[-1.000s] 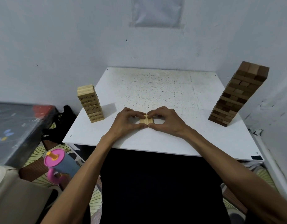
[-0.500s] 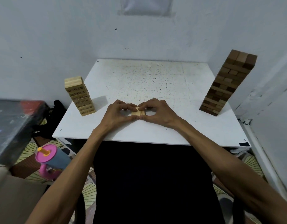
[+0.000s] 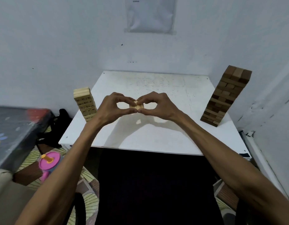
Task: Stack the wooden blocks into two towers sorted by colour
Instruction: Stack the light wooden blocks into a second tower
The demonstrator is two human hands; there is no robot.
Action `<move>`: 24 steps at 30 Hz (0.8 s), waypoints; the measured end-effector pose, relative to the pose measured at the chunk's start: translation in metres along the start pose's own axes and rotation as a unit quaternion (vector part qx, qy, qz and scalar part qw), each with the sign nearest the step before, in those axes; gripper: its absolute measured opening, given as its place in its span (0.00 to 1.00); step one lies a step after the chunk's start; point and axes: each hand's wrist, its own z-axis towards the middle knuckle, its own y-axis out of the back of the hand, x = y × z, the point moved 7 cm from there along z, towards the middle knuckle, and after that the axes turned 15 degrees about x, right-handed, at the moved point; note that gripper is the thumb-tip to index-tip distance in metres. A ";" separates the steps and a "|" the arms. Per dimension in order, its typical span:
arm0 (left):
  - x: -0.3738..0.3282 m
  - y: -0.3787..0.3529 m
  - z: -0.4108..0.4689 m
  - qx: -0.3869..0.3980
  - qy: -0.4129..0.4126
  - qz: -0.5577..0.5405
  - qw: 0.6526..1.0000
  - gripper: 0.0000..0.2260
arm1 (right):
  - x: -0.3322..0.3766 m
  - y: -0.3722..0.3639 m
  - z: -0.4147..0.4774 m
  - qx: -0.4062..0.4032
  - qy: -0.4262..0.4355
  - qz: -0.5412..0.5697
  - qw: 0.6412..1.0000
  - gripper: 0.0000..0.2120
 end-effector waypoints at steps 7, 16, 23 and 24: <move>-0.019 0.046 -0.005 -0.012 -0.009 0.028 1.000 0.10 | 0.036 0.010 0.037 0.008 0.046 -0.012 0.999 0.14; -0.008 0.099 -0.034 -0.046 0.015 0.000 0.999 0.09 | 0.070 -0.008 0.090 0.047 0.087 -0.009 0.995 0.13; 0.008 0.138 -0.055 -0.072 0.037 0.001 0.997 0.11 | 0.091 -0.029 0.135 0.076 0.101 -0.002 0.992 0.12; 0.011 0.142 -0.057 -0.076 0.039 0.004 0.996 0.10 | 0.093 -0.033 0.140 0.078 0.105 -0.002 0.991 0.12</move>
